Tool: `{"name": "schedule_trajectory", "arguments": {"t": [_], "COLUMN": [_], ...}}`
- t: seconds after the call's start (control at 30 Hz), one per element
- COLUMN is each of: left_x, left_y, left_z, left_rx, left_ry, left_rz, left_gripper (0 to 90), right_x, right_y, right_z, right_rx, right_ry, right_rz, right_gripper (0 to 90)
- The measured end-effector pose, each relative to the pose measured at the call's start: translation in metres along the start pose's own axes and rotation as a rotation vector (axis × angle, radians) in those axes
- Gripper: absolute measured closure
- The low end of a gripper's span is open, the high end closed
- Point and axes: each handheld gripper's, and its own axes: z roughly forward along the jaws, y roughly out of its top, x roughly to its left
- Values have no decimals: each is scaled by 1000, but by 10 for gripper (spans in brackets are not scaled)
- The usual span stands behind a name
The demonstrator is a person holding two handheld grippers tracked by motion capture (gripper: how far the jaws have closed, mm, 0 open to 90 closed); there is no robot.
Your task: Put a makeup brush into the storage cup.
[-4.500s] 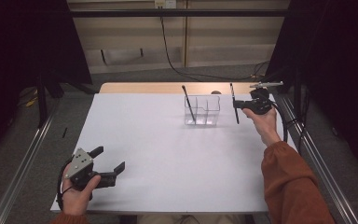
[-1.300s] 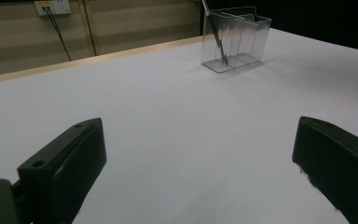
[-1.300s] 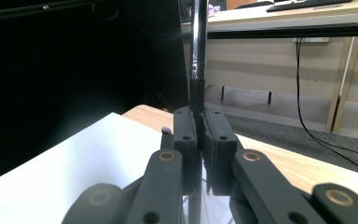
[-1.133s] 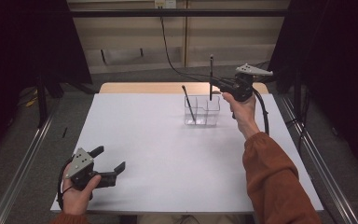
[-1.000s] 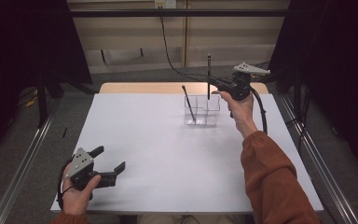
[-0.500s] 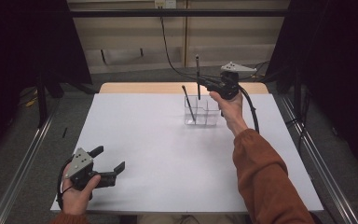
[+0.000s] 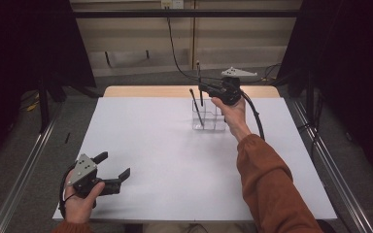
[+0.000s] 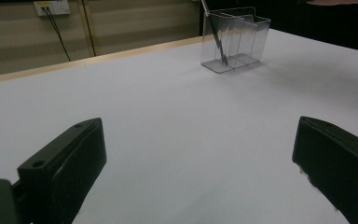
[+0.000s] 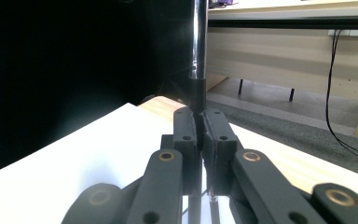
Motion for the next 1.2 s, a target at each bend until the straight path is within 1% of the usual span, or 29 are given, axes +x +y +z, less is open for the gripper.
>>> {"name": "schedule_trajectory", "arguments": {"t": [0.2,0.33,0.43,0.67,0.77,1.2], "left_x": [0,0,0,0,0,-1], "left_y": [0,0,0,0,0,0], "left_z": [0,-1,-1,-1,-1,-1], "left_rx": [1,-2,-1,-2,-1,0], "left_ry": [-3,-1,-1,-2,0,-2], "left_rz": [-1,-2,0,0,2,5], "left_gripper": [28,28,28,28,28,28], "right_x": [1,0,-2,-2,-3,-5], "right_y": [-6,-10,-13,-19,-23,-38], "right_z": [6,10,10,12,13,13], "right_rx": [15,27,33,47,61,68], "right_ry": [1,1,-2,2,-6,-12], "right_rz": [8,5,12,8,10,26], "right_gripper": [847,848,848,847,847,847]}}
